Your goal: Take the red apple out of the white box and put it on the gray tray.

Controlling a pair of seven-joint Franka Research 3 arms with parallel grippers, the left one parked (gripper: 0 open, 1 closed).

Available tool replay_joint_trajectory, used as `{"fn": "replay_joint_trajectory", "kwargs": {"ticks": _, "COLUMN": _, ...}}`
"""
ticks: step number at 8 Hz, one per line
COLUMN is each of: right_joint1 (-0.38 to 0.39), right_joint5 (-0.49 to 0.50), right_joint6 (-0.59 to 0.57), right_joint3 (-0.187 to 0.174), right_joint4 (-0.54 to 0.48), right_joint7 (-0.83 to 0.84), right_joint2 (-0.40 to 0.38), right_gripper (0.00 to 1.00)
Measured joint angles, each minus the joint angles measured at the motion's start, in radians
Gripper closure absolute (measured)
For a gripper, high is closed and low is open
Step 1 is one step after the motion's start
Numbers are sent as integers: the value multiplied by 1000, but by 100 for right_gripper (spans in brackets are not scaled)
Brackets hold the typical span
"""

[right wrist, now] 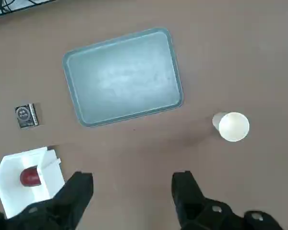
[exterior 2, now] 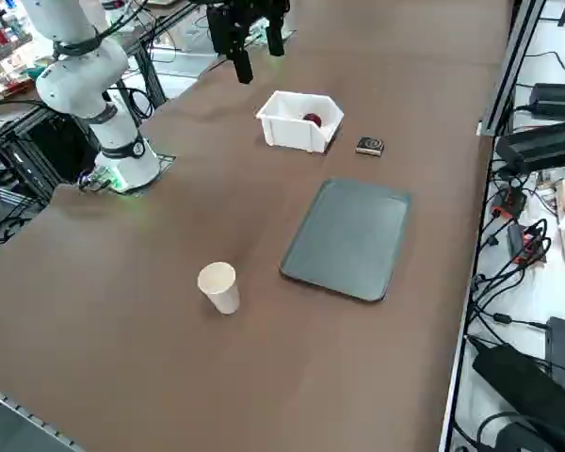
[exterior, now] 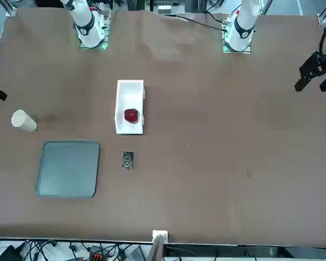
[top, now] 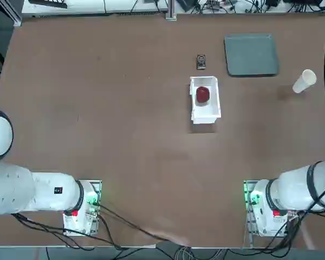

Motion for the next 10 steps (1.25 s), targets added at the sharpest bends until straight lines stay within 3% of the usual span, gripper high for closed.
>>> {"fn": "replay_joint_trajectory", "kwargs": {"ticks": 8, "right_joint1": 3, "right_joint5": 0, "right_joint6": -32, "right_joint3": 3, "right_joint4": -41, "right_joint7": 6, "right_joint2": 6, "right_gripper": 0}}
{"fn": "replay_joint_trajectory", "kwargs": {"ticks": 10, "right_joint1": 33, "right_joint5": 1, "right_joint6": 36, "right_joint3": 6, "right_joint4": -111, "right_joint7": 104, "right_joint2": 7, "right_gripper": 0}}
